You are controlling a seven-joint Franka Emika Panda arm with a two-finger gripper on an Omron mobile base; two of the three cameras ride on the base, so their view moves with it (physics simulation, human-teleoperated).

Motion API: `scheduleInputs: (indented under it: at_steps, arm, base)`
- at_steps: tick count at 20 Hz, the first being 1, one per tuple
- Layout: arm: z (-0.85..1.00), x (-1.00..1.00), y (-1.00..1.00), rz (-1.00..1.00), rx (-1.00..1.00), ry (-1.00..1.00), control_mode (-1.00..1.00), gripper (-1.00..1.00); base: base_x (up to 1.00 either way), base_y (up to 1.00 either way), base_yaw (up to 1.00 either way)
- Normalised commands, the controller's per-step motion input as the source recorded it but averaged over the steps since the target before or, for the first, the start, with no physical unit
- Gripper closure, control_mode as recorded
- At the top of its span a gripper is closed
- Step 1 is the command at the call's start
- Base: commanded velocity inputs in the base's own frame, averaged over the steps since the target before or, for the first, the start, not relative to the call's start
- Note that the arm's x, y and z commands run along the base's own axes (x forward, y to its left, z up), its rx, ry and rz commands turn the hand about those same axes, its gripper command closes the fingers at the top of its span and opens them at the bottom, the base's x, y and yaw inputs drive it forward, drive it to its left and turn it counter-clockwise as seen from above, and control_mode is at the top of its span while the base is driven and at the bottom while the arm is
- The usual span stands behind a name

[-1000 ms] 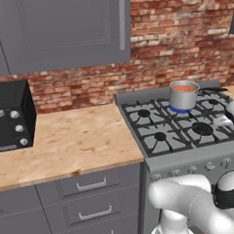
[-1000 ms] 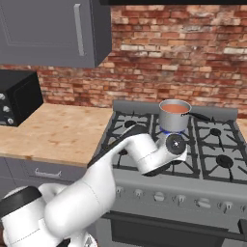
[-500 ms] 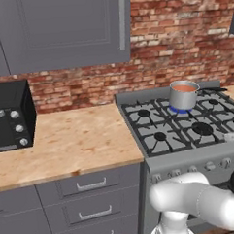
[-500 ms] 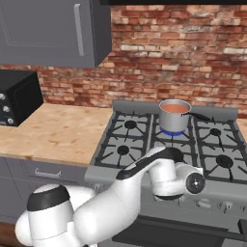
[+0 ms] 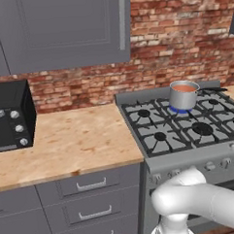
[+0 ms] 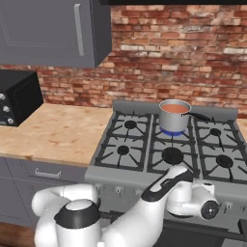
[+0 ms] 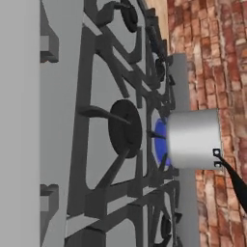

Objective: Wait until the marinara sauce is simmered to a deep red color and then turn off the stove.

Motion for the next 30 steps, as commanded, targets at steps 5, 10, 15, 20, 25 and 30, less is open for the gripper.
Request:
scheduleInputs:
  at_steps: [5, 10, 15, 20, 25, 30]
  arm:
    - [-0.35, 0.00, -0.18, 0.01, 0.00, -0.02, -1.00, -1.00]
    - [-0.29, 0.00, -0.08, 0.00, -0.05, -0.11, -1.00, -1.00]
    - [-0.24, -0.01, -0.11, 0.03, -0.05, -0.17, -1.00, -1.00]
    - [-0.29, -0.02, -0.34, 0.04, -0.01, -0.17, -1.00, -1.00]
    - [-0.30, -0.12, -0.38, 0.05, -0.02, -0.18, -1.00, -1.00]
    - [-0.08, -0.38, -0.13, 0.00, -0.04, -0.18, -1.00, -1.00]
  base:
    - [0.00, 0.00, 0.00]
    - [0.00, 0.00, 0.00]
    - [0.00, 0.00, 0.00]
    - [0.00, 0.00, 0.00]
    - [0.00, 0.00, 0.00]
    - [0.00, 0.00, 0.00]
